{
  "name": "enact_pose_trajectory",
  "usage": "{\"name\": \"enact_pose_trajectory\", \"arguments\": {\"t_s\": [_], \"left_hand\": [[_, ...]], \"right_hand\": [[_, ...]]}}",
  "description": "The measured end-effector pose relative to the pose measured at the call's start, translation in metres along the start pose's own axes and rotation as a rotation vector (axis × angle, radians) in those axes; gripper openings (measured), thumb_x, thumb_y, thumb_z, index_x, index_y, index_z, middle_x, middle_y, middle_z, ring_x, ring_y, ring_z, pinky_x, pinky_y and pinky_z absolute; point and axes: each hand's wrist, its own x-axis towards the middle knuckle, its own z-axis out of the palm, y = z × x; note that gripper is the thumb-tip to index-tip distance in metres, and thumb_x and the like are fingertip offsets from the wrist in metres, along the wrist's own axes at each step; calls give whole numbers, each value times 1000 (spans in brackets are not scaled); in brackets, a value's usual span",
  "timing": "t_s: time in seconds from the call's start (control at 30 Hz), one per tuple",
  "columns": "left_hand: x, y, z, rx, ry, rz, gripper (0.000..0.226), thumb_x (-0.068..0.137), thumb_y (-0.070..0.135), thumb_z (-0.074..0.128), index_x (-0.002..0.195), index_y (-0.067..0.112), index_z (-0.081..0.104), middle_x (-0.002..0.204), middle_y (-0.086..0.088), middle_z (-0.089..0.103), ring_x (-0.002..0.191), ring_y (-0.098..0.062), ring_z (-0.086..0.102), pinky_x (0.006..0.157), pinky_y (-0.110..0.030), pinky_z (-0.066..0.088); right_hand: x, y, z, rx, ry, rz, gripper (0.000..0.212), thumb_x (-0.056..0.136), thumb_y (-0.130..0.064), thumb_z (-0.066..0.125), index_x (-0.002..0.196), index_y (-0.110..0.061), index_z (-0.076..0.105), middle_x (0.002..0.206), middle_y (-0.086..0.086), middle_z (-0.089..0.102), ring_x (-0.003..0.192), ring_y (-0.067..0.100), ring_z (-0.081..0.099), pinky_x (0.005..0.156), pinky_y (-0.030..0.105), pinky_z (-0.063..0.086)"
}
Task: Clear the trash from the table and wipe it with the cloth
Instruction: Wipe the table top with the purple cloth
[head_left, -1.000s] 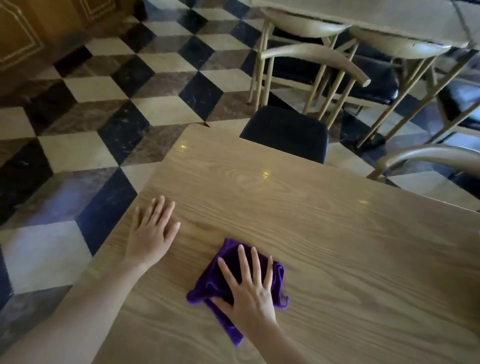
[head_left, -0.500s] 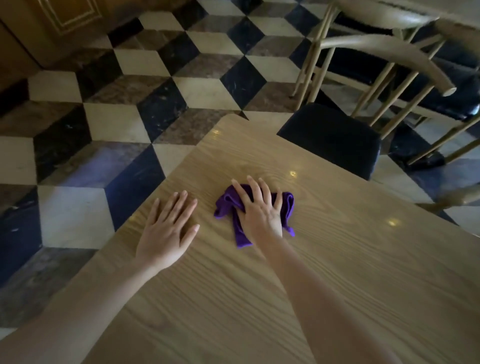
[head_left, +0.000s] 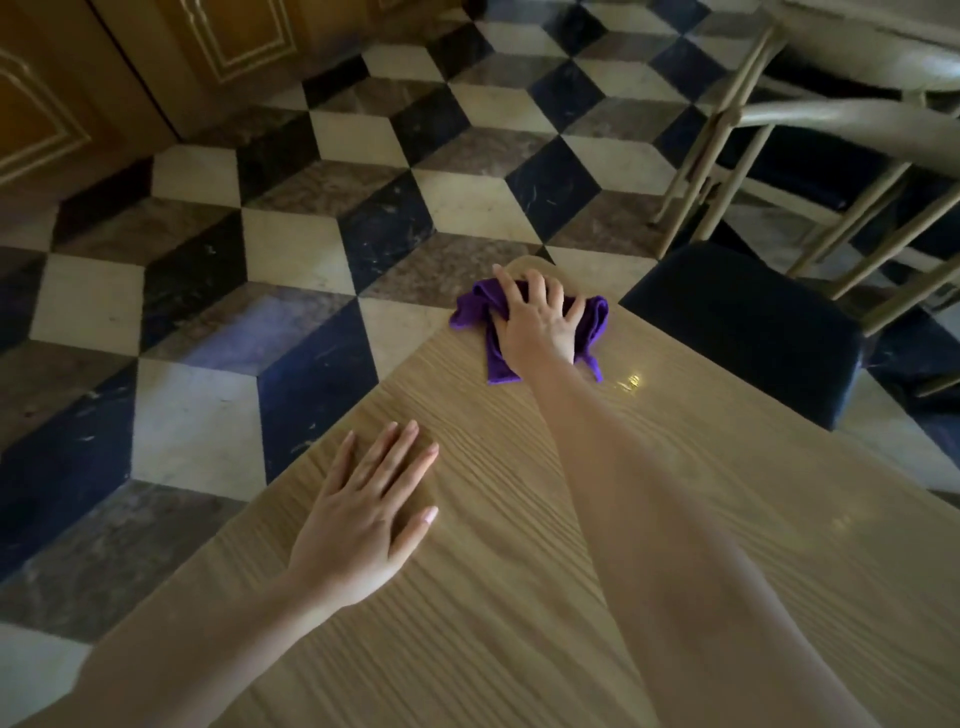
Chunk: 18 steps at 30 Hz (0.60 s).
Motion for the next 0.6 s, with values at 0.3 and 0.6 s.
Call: {"name": "enact_pose_trajectory", "arguments": {"t_s": [0.3,0.6], "left_hand": [[0,-2,3,-12,8,21,60,96,51,22,148,21,26,157,-3,25,146,-18,20,116,-48,19],[0,0,-5,1,-11,12,63,95,53,20,146,18,30,155,-5,28,145,-20,22,115,-51,22]], "right_hand": [[8,7,3,38,74,-92,47,91,-38,35,138,-34,32,143,-2,37,132,27,31,112,55,15],[-88,135,-38,-12,113,322,50,93,-37,36,142,-35,27,151,0,29,139,26,23,116,53,11]]}}
